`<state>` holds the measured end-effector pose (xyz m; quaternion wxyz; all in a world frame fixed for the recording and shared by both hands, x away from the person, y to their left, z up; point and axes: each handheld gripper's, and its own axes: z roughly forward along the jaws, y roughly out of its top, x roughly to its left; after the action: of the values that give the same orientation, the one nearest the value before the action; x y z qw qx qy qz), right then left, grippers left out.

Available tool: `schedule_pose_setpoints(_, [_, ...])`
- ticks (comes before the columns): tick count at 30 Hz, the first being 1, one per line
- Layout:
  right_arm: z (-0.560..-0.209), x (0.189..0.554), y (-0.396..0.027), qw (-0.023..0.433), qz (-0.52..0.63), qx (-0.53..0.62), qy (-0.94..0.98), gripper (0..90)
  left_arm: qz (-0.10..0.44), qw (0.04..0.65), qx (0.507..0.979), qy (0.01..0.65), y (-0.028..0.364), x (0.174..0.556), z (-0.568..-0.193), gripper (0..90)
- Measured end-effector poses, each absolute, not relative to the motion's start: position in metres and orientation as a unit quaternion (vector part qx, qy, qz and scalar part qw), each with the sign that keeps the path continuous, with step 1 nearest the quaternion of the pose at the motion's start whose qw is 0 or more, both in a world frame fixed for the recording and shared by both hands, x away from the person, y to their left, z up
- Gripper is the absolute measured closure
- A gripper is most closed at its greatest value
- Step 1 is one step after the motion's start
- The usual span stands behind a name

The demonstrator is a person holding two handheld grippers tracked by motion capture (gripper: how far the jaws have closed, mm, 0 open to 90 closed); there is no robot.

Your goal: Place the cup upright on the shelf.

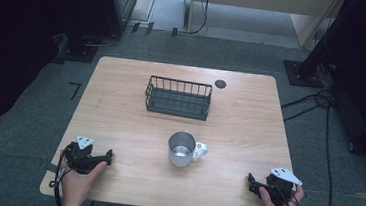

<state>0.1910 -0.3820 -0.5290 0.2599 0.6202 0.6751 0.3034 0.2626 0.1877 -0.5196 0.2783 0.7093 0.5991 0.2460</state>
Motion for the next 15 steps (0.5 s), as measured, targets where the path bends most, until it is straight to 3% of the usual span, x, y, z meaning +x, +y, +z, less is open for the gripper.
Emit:
schedule_pose_setpoints(5, [-0.529, 0.192, -0.381, 0.267, 0.289, 0.63, 0.67, 0.0, 0.233, 0.276, 0.718, 0.595, 0.186, 0.262, -0.517, 0.0])
schedule_pose_setpoints(15, [-0.53, 0.192, -0.383, 0.256, 0.293, 0.632, 0.67, 0.0, 0.168, 0.367, 0.761, 0.509, 0.146, 0.264, -0.504, 0.0])
